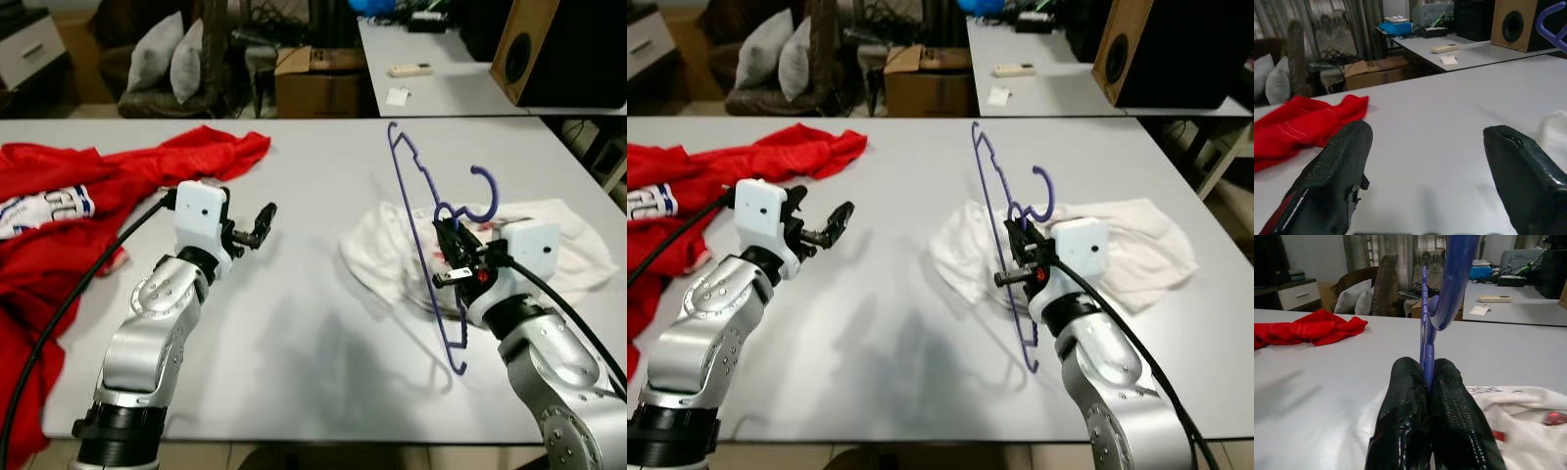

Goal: Hang hanger

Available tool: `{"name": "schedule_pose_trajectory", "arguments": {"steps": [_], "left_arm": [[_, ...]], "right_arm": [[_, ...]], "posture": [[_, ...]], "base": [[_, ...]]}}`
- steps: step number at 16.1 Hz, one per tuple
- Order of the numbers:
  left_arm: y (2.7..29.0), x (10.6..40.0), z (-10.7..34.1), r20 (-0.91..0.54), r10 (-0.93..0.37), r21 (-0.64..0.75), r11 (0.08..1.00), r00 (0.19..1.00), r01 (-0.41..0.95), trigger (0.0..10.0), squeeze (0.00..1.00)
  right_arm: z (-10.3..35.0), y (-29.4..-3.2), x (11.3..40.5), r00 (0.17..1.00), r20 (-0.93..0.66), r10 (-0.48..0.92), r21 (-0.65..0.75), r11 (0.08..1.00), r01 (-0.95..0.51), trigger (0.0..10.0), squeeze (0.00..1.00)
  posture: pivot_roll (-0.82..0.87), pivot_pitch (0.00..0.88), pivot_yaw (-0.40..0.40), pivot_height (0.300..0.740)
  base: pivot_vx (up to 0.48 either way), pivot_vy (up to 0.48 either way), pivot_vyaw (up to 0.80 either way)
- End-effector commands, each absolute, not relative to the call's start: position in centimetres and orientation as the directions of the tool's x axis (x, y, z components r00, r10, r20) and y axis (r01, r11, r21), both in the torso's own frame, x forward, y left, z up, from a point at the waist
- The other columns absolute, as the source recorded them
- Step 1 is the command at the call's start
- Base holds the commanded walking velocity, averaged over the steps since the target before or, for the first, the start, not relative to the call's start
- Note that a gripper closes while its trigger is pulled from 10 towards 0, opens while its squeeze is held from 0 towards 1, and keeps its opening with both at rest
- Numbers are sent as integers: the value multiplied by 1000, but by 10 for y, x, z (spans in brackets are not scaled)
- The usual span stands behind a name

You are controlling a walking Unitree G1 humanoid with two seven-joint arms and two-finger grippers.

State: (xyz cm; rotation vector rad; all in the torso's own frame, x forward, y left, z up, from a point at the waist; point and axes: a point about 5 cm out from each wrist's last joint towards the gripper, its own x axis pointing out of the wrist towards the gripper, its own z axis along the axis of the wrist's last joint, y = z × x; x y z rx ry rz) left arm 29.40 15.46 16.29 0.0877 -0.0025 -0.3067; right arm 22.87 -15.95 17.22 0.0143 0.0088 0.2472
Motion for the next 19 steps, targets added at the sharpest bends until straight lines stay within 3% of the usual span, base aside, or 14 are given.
{"name": "schedule_pose_trajectory", "arguments": {"steps": [1, 19], "left_arm": [[161, 294, 163, -10, -283, 103, 954, 959, 283, 10000, 0], [166, 294, 168, 7, -279, 131, 952, 960, 276, 10000, 0]], "right_arm": [[171, -159, 229, 969, -5, 246, 28, 969, -246, 10000, 0], [165, -159, 233, 975, -14, 222, 50, 974, -221, 10000, 0]], "posture": [[6, 0, 47, 740], [35, 0, 23, 740]], "base": [[0, 371, 0], [0, 368, 0]]}}
